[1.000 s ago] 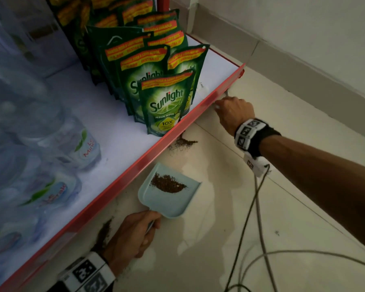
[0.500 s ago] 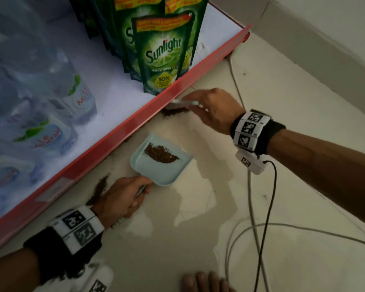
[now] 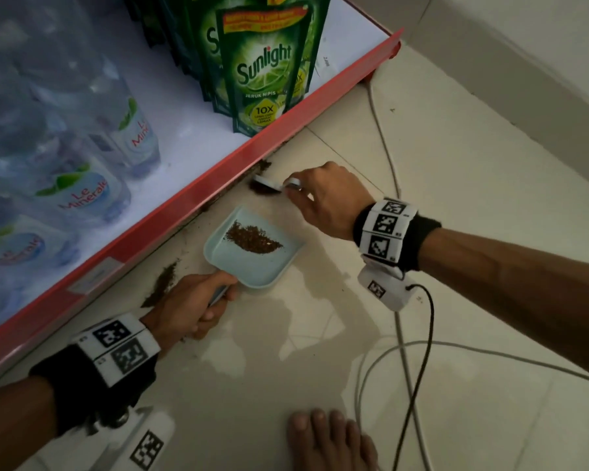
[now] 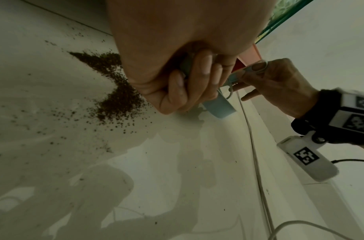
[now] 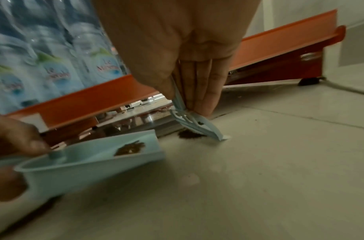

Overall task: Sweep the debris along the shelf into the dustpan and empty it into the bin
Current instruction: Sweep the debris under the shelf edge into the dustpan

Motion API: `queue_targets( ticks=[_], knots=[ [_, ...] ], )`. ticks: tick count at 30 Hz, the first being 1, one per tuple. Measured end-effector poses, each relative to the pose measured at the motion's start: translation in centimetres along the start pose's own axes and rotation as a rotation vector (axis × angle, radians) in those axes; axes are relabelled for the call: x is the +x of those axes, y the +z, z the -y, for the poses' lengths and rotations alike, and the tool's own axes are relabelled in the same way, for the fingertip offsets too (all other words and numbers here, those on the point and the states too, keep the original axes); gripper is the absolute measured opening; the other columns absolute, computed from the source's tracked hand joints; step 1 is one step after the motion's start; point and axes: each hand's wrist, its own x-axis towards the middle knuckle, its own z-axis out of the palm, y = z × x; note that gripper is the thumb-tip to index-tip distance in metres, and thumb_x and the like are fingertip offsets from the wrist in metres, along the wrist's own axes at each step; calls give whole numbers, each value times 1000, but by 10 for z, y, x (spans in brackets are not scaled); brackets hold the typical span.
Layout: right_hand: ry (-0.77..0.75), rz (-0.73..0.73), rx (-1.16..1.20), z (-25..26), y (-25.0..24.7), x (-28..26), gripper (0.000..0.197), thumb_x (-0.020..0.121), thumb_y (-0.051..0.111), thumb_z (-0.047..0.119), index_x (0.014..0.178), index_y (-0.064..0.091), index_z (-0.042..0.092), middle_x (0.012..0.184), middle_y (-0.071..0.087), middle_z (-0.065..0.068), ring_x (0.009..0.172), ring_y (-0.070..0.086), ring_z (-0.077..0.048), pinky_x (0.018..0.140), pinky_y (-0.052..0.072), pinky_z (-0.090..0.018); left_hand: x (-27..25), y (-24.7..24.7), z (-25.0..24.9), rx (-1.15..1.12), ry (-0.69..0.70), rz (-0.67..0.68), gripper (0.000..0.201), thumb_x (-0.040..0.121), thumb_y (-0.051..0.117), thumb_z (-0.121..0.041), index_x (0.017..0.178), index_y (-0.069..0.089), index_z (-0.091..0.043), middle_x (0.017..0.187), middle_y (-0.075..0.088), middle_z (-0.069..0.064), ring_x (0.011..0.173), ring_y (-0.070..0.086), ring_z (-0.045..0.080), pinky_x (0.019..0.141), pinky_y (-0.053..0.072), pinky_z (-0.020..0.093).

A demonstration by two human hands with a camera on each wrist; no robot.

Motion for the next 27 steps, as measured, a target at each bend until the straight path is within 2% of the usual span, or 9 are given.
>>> queue_targets(
  ticks=[3,7,9,11,14,18,21,24,27],
  knots=[
    [47,-89,17,-5,-8,-1,38,102,34,37,102,66,17,91,71,-10,79,64,-35,70,54,-42,-5,-2,4,-9,-12,2,33,91,50,-32,67,53,-11,40,31,-2,30,22,9,37,18,14],
    [250,-219,-148,-46,-17,22,36,101,37,36,101,67,15,96,69,-18,85,64,-42,70,50,-41,-11,-6,12,-24,-13,5,33,93,49,-30,67,54,-10,40,31,-2,29,22,9,37,18,14],
    [341,-212,-194,-61,-17,40,32,100,40,32,99,66,12,100,66,-21,90,62,-44,73,48,-43,-14,-9,18,-44,-17,14,33,94,48,-29,67,53,-10,40,30,-1,29,21,9,37,17,14],
    [358,-162,-173,-64,-15,53,32,101,41,31,105,67,13,106,66,-22,95,62,-44,76,49,-43,-19,-12,24,-64,-24,18,33,94,47,-28,67,53,-10,40,30,-1,29,21,9,37,17,13],
    [258,-122,-82,-47,-5,56,31,100,44,29,118,67,21,114,68,-17,99,63,-41,78,52,-43,-24,-18,30,-100,-43,-6,33,94,46,-27,67,52,-9,40,29,-1,28,21,9,37,17,12],
    [-38,-44,8,0,10,37,29,101,45,29,114,69,18,103,73,-8,85,68,-33,70,55,-37,-29,-22,33,-87,-51,-37,34,94,47,-28,66,51,-10,40,29,0,27,21,9,36,18,12],
    [-198,13,12,24,15,14,30,102,44,32,118,67,21,111,72,-3,89,68,-29,71,55,-37,-33,-24,37,-68,-47,-39,34,94,48,-30,67,52,-11,41,30,0,29,21,10,36,18,14],
    [-246,-93,-42,26,10,2,31,103,41,32,121,64,22,122,68,0,97,67,-30,71,51,-35,-38,-24,41,-54,-60,-37,34,94,48,-31,67,53,-11,41,30,0,30,22,10,37,18,14],
    [-129,-212,-165,8,0,11,30,105,39,29,118,64,20,121,68,-4,91,68,-31,64,45,-31,-42,-26,43,-46,-71,-47,35,94,47,-32,67,54,-10,41,31,0,30,22,10,37,18,14]
  ],
)
